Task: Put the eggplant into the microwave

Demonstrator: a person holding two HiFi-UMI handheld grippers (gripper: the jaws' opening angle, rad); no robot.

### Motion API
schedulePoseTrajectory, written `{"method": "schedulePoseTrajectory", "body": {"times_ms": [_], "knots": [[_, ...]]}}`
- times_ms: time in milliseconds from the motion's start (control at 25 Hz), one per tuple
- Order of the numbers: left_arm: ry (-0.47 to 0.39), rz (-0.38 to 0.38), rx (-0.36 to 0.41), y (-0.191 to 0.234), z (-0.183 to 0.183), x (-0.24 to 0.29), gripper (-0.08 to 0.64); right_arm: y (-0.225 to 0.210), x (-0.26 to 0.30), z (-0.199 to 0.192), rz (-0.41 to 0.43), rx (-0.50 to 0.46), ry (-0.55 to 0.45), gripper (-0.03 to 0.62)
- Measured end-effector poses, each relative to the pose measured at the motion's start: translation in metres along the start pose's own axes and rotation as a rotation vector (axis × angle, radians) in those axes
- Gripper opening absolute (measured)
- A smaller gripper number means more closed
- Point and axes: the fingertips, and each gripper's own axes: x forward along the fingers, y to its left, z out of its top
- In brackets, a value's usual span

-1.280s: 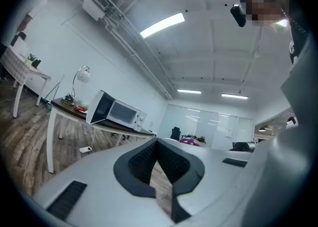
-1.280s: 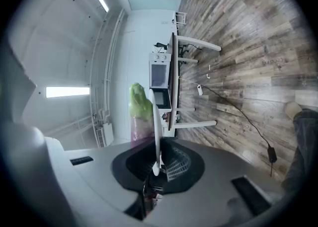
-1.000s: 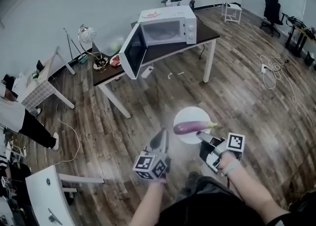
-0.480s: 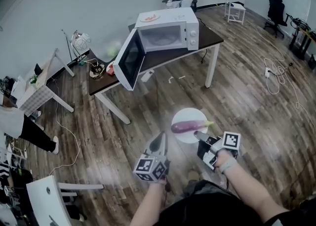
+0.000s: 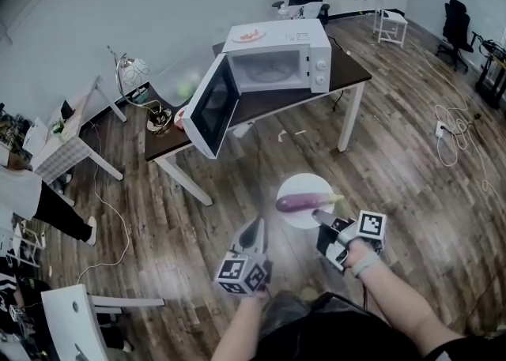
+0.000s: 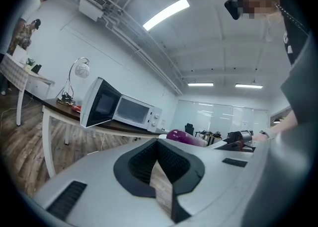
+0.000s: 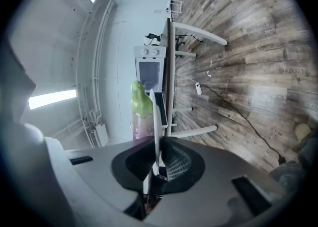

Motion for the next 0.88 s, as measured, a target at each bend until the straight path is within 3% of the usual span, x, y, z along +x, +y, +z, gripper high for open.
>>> {"method": "schedulePoseTrajectory", "body": {"times_ms": [480,880], "knots": [[0.007,-0.018,0.000,0.022,0.010,0.075,-0.008,0.009,0.053,0.047,-0.019,0.020,0.037,0.020],[0.012,-0.036,-0.004,0.067,0.032,0.151,-0.008,0.024,0.116,0.105,-0.021,-0.004,0.038,0.023]]}}
